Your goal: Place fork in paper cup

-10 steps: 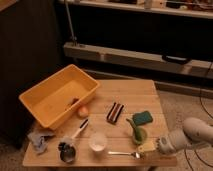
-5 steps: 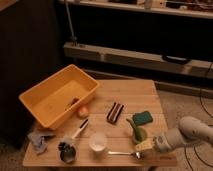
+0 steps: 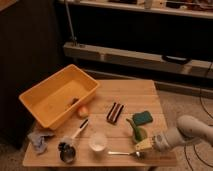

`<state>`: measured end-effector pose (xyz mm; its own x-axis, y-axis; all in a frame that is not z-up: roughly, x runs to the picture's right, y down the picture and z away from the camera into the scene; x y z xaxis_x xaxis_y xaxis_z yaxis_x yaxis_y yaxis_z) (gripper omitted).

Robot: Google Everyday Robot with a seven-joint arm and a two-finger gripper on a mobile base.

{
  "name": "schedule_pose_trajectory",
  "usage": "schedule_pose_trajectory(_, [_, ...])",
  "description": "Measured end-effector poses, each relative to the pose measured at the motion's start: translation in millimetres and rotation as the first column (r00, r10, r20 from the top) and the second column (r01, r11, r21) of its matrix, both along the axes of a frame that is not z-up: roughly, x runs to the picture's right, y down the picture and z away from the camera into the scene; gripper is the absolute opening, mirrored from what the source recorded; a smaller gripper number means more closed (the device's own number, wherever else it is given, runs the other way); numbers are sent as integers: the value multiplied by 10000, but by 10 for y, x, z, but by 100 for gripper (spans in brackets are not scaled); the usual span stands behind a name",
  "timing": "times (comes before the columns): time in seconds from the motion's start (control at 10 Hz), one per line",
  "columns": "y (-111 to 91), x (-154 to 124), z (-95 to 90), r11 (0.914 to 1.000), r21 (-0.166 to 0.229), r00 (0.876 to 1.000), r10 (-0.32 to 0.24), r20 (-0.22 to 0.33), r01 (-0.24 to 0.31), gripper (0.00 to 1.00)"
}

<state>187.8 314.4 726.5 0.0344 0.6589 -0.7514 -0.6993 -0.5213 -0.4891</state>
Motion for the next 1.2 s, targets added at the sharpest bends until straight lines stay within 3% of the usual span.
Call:
schedule_pose_trajectory(0.2, [9,37,26,9999,-122,9999,54,-121,-55,22])
schedule_pose_trajectory(0.5, [37,101,51,9995,-281,9995,120,-309,-128,0])
schedule_pose_trajectory(0.9, [-61,125,-54,9990,-318,9990,313,-323,-324,0])
schedule_pose_trajectory(1.0, [-146,138,-146,9987,-258,9987,424,-287,-431,0])
schedule_pose_trajectory(1.2, [-480,180,-502,9976,1,9975,691,-140,-691,0])
